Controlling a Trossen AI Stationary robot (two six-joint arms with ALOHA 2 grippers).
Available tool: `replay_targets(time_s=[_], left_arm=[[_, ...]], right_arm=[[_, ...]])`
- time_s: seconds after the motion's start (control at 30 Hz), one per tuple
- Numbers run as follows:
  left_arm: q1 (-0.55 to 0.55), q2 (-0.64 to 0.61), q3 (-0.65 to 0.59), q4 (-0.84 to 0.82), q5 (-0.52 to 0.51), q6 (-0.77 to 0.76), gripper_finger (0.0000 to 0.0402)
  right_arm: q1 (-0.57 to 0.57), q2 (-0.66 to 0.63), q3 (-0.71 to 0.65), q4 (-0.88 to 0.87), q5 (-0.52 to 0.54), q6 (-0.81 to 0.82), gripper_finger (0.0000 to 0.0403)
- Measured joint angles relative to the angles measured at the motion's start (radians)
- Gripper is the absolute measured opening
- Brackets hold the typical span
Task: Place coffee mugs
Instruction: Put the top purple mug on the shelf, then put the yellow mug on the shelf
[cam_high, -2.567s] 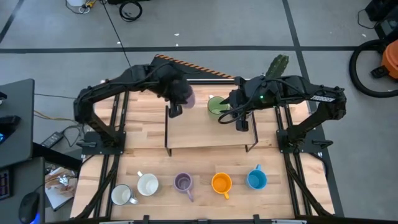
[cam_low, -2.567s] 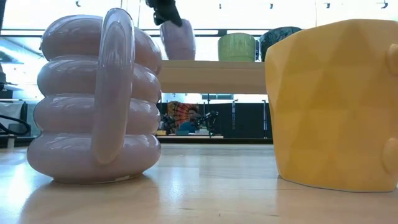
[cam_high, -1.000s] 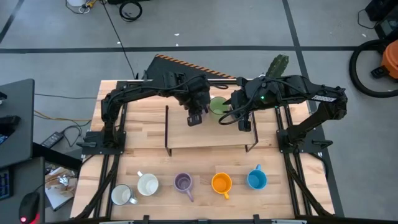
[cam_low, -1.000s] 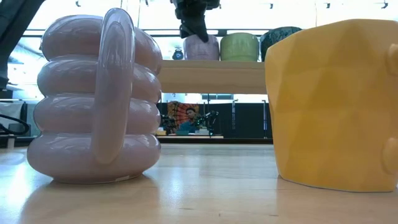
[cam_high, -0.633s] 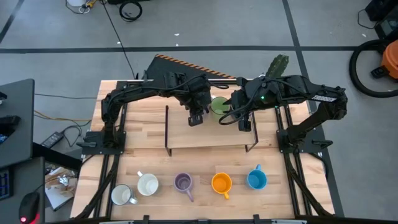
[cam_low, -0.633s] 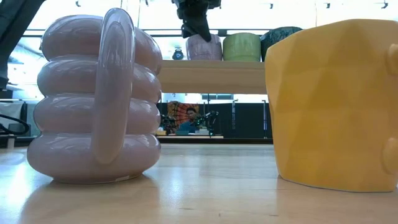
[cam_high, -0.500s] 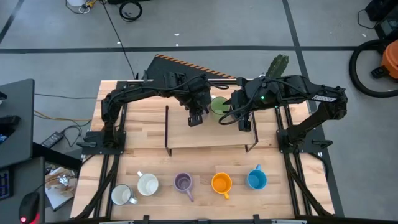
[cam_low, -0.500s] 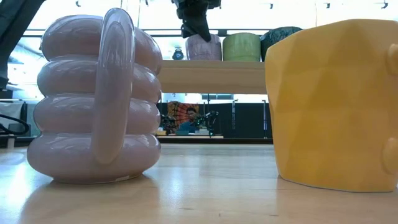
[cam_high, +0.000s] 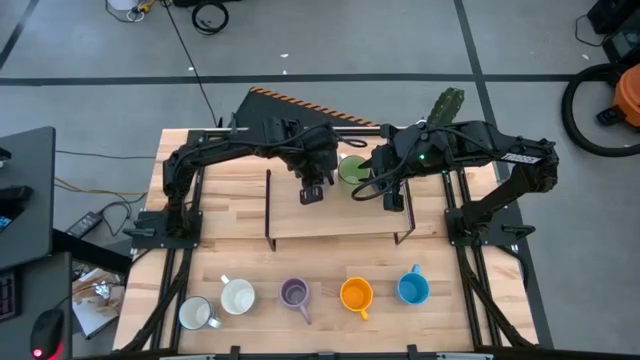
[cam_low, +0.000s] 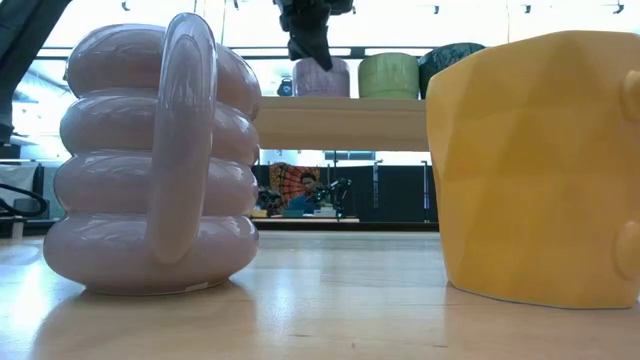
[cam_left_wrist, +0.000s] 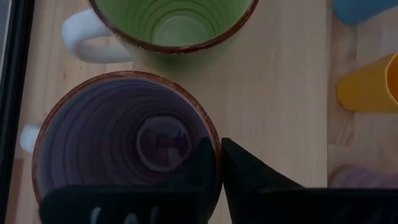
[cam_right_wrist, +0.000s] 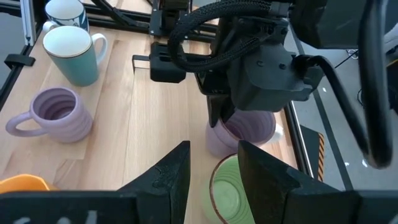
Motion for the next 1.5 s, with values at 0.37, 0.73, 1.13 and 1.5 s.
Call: replay_targets(time_s=[0.37, 0.73, 1.13, 1.5], left_arm=[[-0.012, 0.000, 0.000, 0.012, -0.005, 0.008, 0.0124], [-0.013, -0.025, 0.000, 0.031, -0.006, 0.026, 0.0181], [-0.013, -0.071, 0.000, 0.045, -0.008, 0.049, 0.0185], [-0.003, -0.116, 0.000, 0.080, -0.025, 0.104, 0.0184]], right_arm=[[0.000, 0.000, 0.000, 0.000, -0.016, 0.002, 0.0140], [0.000, 0.000, 0.000, 0.000, -0.016, 0.002, 0.0140], [0.000, 0.000, 0.000, -0.003, -0.018, 0.009, 0.0140], [0.000, 0.000, 0.000, -0.003, -0.018, 0.010, 0.0140]])
